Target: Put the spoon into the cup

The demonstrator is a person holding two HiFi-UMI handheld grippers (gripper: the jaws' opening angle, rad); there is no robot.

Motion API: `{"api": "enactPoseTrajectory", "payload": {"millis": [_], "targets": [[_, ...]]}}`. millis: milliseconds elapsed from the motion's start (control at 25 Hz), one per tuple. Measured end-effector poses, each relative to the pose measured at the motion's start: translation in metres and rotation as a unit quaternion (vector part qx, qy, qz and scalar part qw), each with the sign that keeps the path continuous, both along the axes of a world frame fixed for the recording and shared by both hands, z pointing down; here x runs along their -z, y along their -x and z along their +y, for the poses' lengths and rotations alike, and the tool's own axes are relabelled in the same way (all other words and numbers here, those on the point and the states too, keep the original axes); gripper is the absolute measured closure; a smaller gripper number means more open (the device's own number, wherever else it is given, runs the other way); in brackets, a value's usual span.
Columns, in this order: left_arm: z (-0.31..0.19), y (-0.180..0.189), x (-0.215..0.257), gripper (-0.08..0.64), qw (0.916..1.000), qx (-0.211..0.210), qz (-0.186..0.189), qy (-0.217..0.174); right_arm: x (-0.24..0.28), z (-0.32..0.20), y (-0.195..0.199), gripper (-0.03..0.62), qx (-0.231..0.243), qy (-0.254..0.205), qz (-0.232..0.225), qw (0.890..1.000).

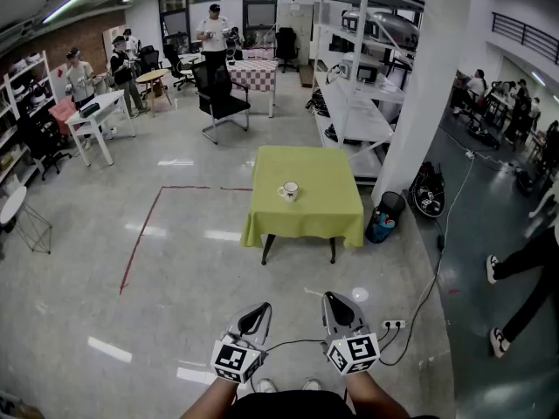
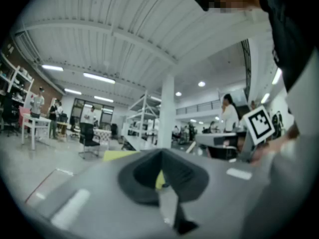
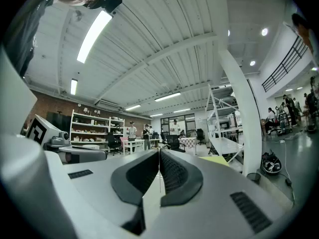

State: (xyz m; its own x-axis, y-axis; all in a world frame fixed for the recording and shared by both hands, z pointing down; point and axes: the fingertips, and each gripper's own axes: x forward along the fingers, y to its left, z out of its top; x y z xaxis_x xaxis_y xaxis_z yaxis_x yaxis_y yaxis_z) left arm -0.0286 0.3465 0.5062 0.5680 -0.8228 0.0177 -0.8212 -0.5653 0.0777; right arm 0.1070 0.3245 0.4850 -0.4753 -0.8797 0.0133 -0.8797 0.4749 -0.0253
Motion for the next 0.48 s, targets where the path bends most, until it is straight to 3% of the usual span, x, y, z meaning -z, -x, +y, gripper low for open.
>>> {"api": "enactPoseTrajectory", "payload": {"millis": [480], "targets": [[-0.018,0.038,-0.004,0.554,0.9997,0.021,0.006,-0.013,0.001,-0.017,0.038,0.581,0.011,-0.020,0.027,0.999]]}}
